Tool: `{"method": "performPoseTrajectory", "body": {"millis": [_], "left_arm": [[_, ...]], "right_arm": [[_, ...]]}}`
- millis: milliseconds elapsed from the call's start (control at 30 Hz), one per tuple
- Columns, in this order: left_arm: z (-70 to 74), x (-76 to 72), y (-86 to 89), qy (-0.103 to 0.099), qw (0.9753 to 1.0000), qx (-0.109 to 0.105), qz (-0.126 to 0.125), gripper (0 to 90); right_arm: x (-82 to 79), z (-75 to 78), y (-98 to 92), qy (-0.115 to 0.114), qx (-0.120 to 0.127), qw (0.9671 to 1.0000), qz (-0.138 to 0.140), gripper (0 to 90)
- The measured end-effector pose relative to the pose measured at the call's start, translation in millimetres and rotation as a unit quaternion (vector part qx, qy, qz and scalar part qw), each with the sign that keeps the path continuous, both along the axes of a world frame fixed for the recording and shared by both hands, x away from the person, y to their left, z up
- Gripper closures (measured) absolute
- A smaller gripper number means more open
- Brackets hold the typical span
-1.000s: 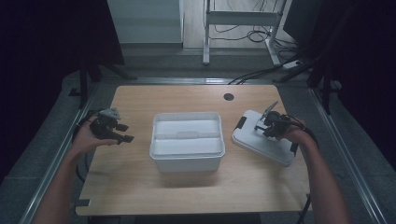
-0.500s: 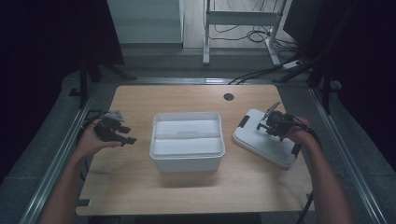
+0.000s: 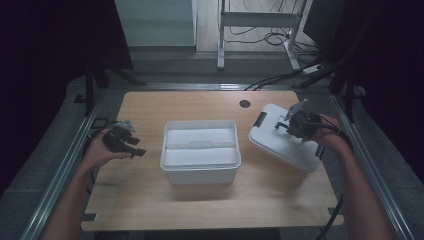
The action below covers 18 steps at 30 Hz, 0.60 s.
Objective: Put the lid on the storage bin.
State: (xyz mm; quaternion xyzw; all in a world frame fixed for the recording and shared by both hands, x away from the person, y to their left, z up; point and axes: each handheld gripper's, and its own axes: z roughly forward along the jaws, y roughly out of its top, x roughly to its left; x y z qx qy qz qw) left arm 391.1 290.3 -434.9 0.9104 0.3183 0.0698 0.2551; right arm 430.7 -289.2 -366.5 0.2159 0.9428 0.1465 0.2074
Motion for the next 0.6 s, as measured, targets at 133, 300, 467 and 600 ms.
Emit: {"method": "performPoseTrajectory", "body": {"millis": [133,300,467,600], "left_arm": [[-3.4,-0.7,-0.1,0.003,1.0,-0.004,0.007,40.6],[-6.6,-0.5,-2.4,0.007,1.0,0.003,0.004,40.6],[-9.2,-1.8,-6.9,0.007,0.9999,-0.011,0.0,40.6],[-13.8,-1.1,-12.1,0.009,0.9998,-0.018,-0.002,40.3]], "right_arm": [[-5.0,19.4,8.5,-0.014,0.016,0.9996,0.017,84.1],[-11.8,42.3,23.9,-0.034,0.019,0.9983,0.043,84.0],[-15.7,57.5,38.4,-0.045,0.02,0.9968,0.063,84.0],[-18.0,65.7,52.0,-0.051,0.024,0.9952,0.08,84.0]]}}
